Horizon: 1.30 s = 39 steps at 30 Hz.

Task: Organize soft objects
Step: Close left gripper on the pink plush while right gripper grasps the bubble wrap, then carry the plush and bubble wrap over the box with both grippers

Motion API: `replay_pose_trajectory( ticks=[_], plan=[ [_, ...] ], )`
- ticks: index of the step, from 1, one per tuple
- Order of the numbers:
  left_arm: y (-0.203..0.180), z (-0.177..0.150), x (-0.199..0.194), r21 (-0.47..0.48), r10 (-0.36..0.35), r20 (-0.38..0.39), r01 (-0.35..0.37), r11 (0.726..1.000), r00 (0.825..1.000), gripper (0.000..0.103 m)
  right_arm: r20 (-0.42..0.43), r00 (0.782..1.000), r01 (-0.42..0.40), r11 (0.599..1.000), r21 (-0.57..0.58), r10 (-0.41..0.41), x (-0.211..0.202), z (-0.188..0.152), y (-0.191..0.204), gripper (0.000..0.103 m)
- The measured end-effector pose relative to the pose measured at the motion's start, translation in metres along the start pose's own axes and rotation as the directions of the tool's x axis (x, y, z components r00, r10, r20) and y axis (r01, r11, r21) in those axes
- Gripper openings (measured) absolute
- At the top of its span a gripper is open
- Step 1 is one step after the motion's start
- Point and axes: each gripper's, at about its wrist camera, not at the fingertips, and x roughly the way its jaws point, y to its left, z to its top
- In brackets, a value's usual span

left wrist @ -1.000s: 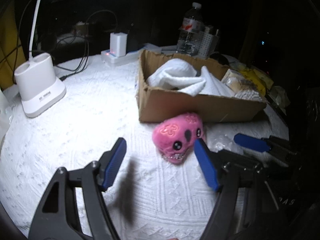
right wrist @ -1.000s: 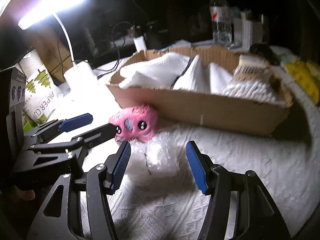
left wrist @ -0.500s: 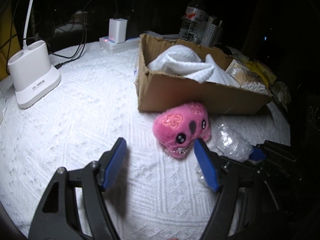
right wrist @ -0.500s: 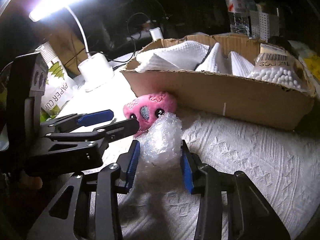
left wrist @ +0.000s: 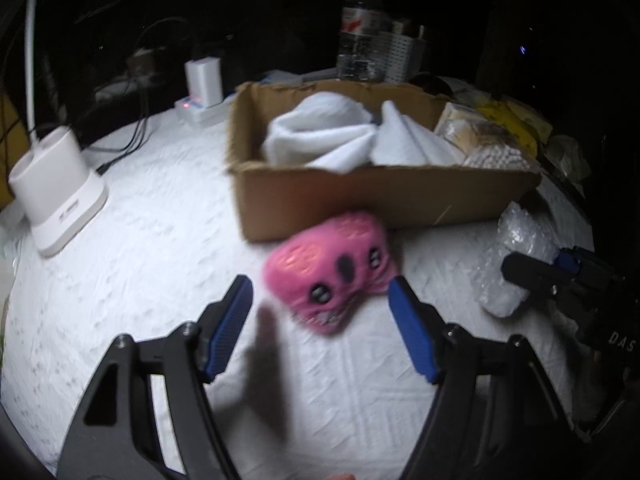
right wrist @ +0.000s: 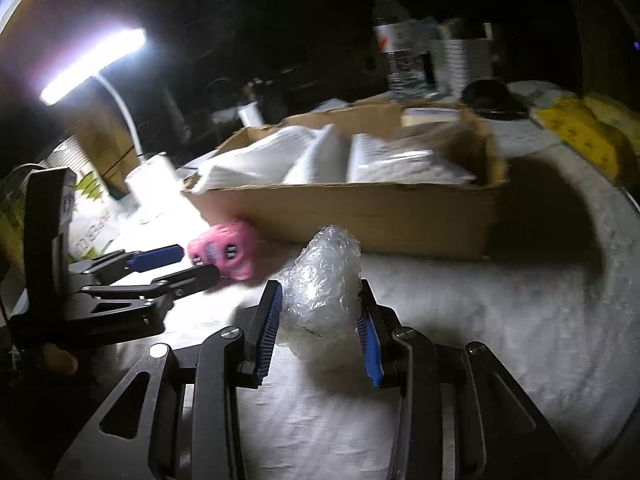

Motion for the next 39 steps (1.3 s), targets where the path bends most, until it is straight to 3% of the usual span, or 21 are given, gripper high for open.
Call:
replay_pose_trajectory(
  ticks=[4, 11, 16, 17, 25, 30, 34, 39],
  plan=[
    [-0.013, 0.009, 0.015, 0.028, 0.052, -0.02, -0.052, 0.998, 0.998, 0.072, 0.005, 1.0, -0.02, 1.0, 0.012, 0.02, -0.001, 0.0, -0.007, 0.039],
    [-0.021, 0.016, 0.035, 0.058, 0.08, -0.083, -0.075, 0.995, 0.993, 0.072, 0.003, 0.998, -0.06, 0.998, 0.009, 0.06, -0.001, -0.001, -0.01, 0.039],
    [-0.021, 0.016, 0.035, 0.054, 0.054, -0.078, -0.05, 0.997, 0.996, 0.071, 0.005, 0.997, -0.074, 0.997, 0.006, 0.074, -0.001, -0.001, -0.011, 0.039],
    [-0.021, 0.016, 0.034, 0.052, 0.042, -0.074, -0.039, 0.998, 0.996, 0.063, 0.005, 0.997, -0.074, 0.997, 0.007, 0.074, -0.001, -0.001, -0.012, 0.039],
    [-0.027, 0.01, 0.019, 0.084, -0.004, -0.037, 0.008, 0.996, 0.999, 0.042, 0.006, 0.998, -0.059, 0.998, 0.017, 0.058, -0.002, -0.001, -0.012, 0.039],
    [-0.025, 0.009, 0.008, 0.085, -0.033, -0.02, 0.035, 0.996, 0.999, 0.04, 0.013, 0.999, -0.049, 0.998, 0.04, 0.049, -0.005, 0.0, -0.015, 0.039],
    [-0.024, 0.007, -0.003, 0.097, -0.065, -0.007, 0.065, 0.993, 0.998, 0.028, 0.019, 0.999, -0.038, 0.998, 0.048, 0.037, -0.01, 0.0, -0.016, 0.039],
    [-0.022, 0.009, -0.014, 0.09, -0.101, 0.012, 0.099, 0.991, 0.995, 0.028, 0.037, 0.999, -0.009, 0.998, 0.059, 0.007, -0.02, 0.003, -0.022, 0.039]
  ],
)
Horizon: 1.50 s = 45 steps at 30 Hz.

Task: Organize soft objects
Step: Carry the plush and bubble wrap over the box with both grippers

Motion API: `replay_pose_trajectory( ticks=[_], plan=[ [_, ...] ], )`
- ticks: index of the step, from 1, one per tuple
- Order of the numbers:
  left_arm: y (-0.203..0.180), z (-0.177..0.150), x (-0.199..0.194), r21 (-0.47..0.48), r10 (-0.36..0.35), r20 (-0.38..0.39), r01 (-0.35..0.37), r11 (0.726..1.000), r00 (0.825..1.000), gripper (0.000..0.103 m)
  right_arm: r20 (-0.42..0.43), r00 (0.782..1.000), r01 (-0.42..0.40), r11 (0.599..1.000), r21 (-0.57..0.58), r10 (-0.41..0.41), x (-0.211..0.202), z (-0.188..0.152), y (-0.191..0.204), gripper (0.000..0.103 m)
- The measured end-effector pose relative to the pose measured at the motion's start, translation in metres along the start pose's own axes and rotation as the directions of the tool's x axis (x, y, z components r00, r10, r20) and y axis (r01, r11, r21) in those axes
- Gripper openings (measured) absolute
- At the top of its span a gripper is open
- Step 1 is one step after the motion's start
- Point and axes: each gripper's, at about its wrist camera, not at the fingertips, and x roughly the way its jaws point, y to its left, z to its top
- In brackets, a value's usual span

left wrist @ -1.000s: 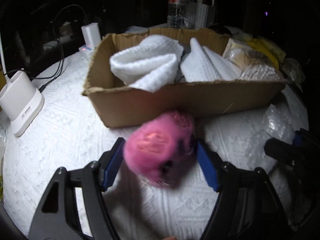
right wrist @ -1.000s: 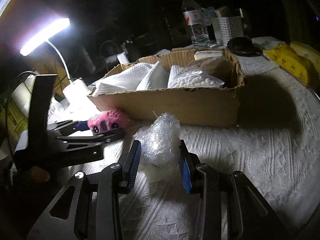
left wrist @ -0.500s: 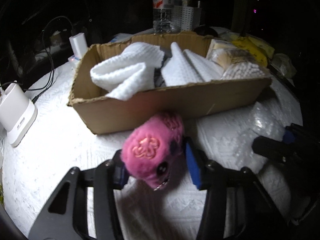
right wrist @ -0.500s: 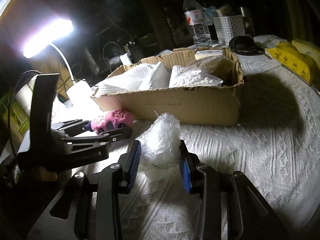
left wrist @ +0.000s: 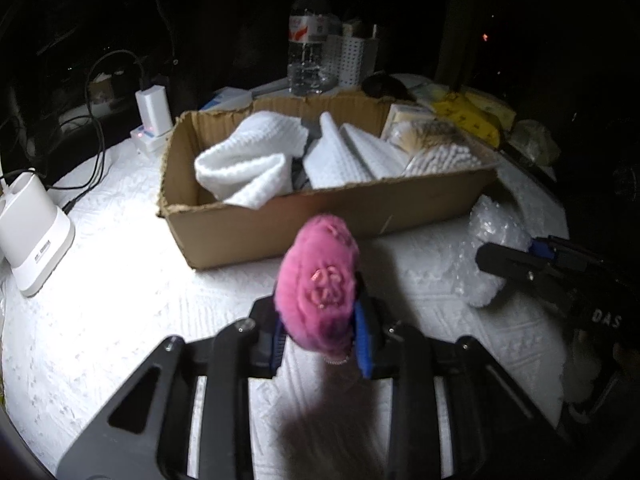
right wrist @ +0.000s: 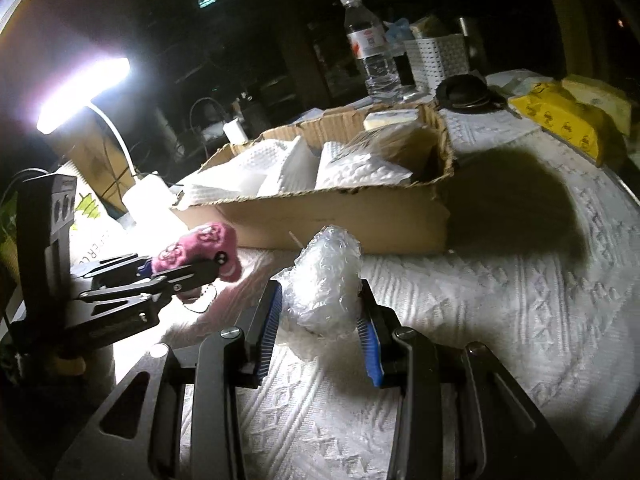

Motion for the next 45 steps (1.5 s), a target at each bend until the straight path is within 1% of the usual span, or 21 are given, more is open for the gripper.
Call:
replay_pose_trajectory(
  ticks=[6, 11, 17, 25, 33, 41, 45],
  plan=[
    [-0.004, 0.008, -0.017, 0.004, -0.044, 0.031, 0.044, 0.999, 0.999, 0.028, 0.034, 0.999, 0.023, 1.0, 0.002, -0.023, -0.014, 0.008, -0.004, 0.039],
    [-0.013, 0.022, -0.029, 0.023, -0.066, 0.071, 0.064, 0.998, 0.995, 0.028, 0.052, 0.998, 0.034, 0.999, -0.013, -0.033, -0.021, 0.016, -0.004, 0.039],
    [-0.021, 0.043, -0.03, 0.048, -0.091, 0.105, 0.086, 0.995, 0.99, 0.028, 0.079, 0.996, 0.047, 0.998, -0.034, -0.044, -0.029, 0.029, -0.002, 0.039],
    [-0.031, 0.068, -0.016, 0.066, -0.102, 0.119, 0.094, 0.993, 0.988, 0.028, 0.114, 0.992, 0.062, 0.996, -0.057, -0.055, -0.034, 0.046, -0.008, 0.039],
    [-0.031, 0.085, 0.001, 0.041, -0.11, 0.126, 0.106, 0.994, 0.986, 0.028, 0.138, 0.988, 0.085, 0.994, -0.07, -0.075, -0.032, 0.069, -0.021, 0.039],
    [-0.027, 0.092, 0.028, 0.017, -0.115, 0.103, 0.114, 0.993, 0.988, 0.029, 0.103, 0.992, 0.08, 0.994, -0.07, -0.073, -0.005, 0.083, -0.035, 0.039],
    [-0.024, 0.093, 0.044, 0.005, -0.115, 0.073, 0.115, 0.993, 0.991, 0.029, 0.075, 0.995, 0.077, 0.994, -0.079, -0.072, 0.012, 0.085, -0.037, 0.039]
  ],
)
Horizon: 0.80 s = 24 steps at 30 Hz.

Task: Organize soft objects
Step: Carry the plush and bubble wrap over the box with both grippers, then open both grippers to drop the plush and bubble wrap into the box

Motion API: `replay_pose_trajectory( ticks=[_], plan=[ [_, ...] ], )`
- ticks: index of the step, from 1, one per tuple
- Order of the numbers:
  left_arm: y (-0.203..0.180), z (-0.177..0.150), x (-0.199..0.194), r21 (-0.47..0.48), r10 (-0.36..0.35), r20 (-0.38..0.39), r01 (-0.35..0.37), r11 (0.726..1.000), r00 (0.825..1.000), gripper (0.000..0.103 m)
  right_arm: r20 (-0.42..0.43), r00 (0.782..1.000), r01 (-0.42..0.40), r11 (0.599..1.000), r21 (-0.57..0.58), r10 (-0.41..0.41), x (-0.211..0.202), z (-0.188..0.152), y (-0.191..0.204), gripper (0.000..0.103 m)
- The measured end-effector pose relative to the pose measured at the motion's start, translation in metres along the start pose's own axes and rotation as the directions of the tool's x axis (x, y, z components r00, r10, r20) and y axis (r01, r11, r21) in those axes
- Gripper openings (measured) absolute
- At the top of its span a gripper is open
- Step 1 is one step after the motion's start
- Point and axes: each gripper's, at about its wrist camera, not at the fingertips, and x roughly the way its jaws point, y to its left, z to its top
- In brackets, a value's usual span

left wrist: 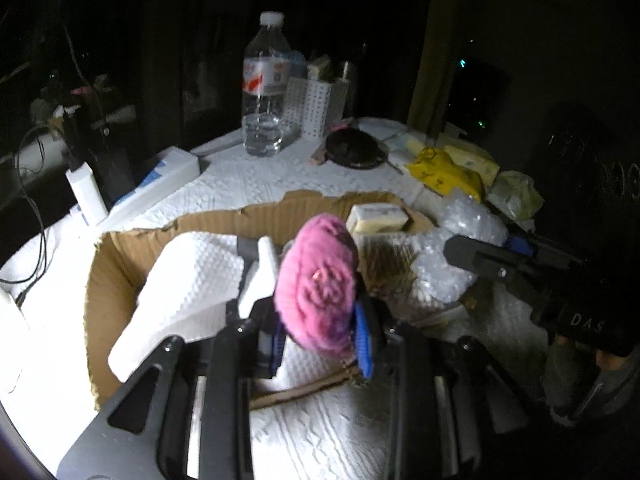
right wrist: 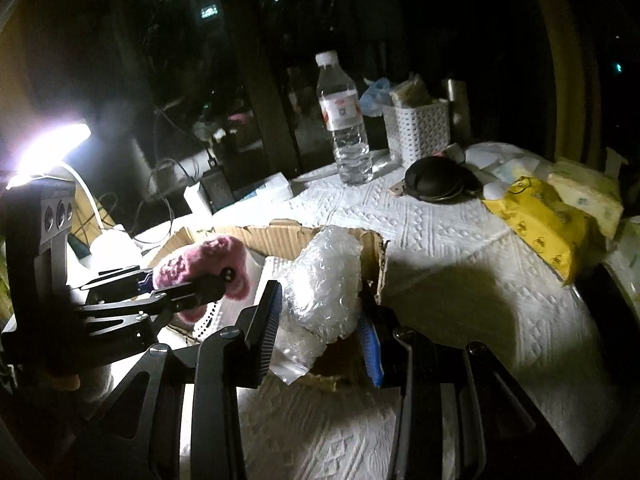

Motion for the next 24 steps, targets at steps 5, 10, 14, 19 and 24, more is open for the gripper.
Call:
replay_pose_trajectory(
  ticks=[5, 10, 14, 19, 24],
  plan=[
    [0.007, -0.002, 0.014, -0.019, 0.004, -0.039, -0.005, 1.0, 0.999, 0.032, -0.03, 0.999, -0.028, 1.0, 0.008, 0.028, 0.02, -0.003, -0.001, 0.039],
    [0.011, -0.005, 0.022, -0.03, 0.032, -0.067, -0.034, 0.999, 0.997, 0.036, -0.025, 0.998, -0.055, 0.998, 0.021, 0.056, 0.027, -0.006, 0.0, 0.04],
    [0.008, -0.007, 0.019, -0.016, 0.036, -0.062, -0.037, 0.999, 0.997, 0.05, 0.011, 1.0, -0.026, 0.999, 0.034, 0.025, 0.017, -0.005, -0.003, 0.061],
    [0.005, -0.006, 0.013, -0.013, 0.036, -0.051, -0.036, 0.999, 0.998, 0.05, 0.055, 0.998, -0.003, 0.998, 0.061, -0.001, -0.002, -0.003, -0.013, 0.064],
    [0.003, -0.006, 0.009, -0.003, 0.039, -0.045, -0.039, 0.999, 0.998, 0.05, 0.03, 0.998, 0.057, 0.993, 0.105, -0.061, 0.001, -0.008, -0.029, 0.064]
  ],
)
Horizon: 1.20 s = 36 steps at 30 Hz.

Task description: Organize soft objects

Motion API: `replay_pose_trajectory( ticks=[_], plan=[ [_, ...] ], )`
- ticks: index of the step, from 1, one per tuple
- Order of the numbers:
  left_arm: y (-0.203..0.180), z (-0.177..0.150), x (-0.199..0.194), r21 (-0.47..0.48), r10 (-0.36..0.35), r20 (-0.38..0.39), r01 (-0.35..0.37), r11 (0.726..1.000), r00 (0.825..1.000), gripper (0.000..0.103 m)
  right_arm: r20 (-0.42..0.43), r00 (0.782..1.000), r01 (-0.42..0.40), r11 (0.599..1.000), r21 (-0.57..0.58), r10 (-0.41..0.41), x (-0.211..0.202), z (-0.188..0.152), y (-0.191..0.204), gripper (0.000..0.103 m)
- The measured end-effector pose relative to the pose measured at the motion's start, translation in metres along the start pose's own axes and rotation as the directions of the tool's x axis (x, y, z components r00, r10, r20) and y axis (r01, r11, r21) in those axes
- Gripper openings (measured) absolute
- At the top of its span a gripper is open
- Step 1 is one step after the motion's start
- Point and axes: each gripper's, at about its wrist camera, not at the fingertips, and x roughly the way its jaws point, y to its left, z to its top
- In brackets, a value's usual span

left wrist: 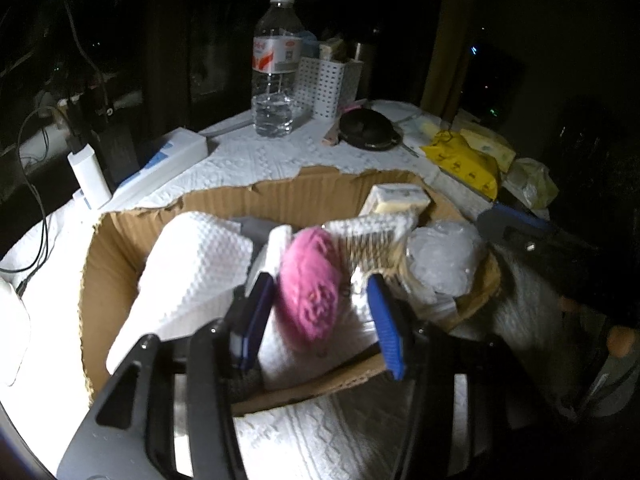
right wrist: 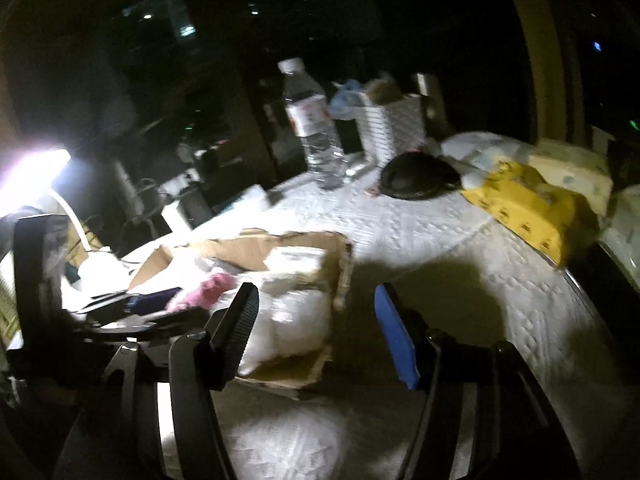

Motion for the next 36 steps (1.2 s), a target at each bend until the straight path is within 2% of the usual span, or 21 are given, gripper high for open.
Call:
replay_pose_trajectory(
  ticks=[7, 16, 18, 19, 20, 36],
  plan=[
    [-0.004, 0.0, -0.001, 0.02, 0.028, 0.001, -0.028, 0.999, 1.0, 0.05, -0.066, 0.997, 0.05, 0.999, 0.013, -0.049, 0.021, -0.016, -0.004, 0.064],
    [-0.005, -0.003, -0.018, 0.046, 0.056, 0.021, -0.057, 0.997, 0.998, 0.052, -0.029, 0.997, 0.075, 0.997, 0.022, -0.074, 0.001, -0.019, 0.002, 0.064],
    [-0.005, -0.004, -0.025, 0.041, 0.058, 0.032, -0.059, 0.997, 0.998, 0.058, -0.024, 0.996, 0.082, 0.997, 0.01, -0.082, -0.004, -0.019, 0.007, 0.064],
    [-0.004, -0.005, -0.029, 0.036, 0.053, 0.038, -0.055, 0.998, 0.998, 0.069, -0.019, 0.996, 0.085, 0.996, 0.002, -0.085, -0.009, -0.019, 0.011, 0.064],
    [-0.004, -0.006, -0.033, 0.032, 0.05, 0.045, -0.051, 0.998, 0.998, 0.073, -0.015, 0.996, 0.086, 0.996, -0.004, -0.086, -0.011, -0.019, 0.014, 0.064],
    [-0.018, -0.025, -0.097, 0.048, 0.039, 0.113, -0.045, 0.998, 0.993, 0.073, 0.065, 0.989, 0.138, 0.989, -0.057, -0.135, -0.073, -0.024, 0.059, 0.064]
  ],
)
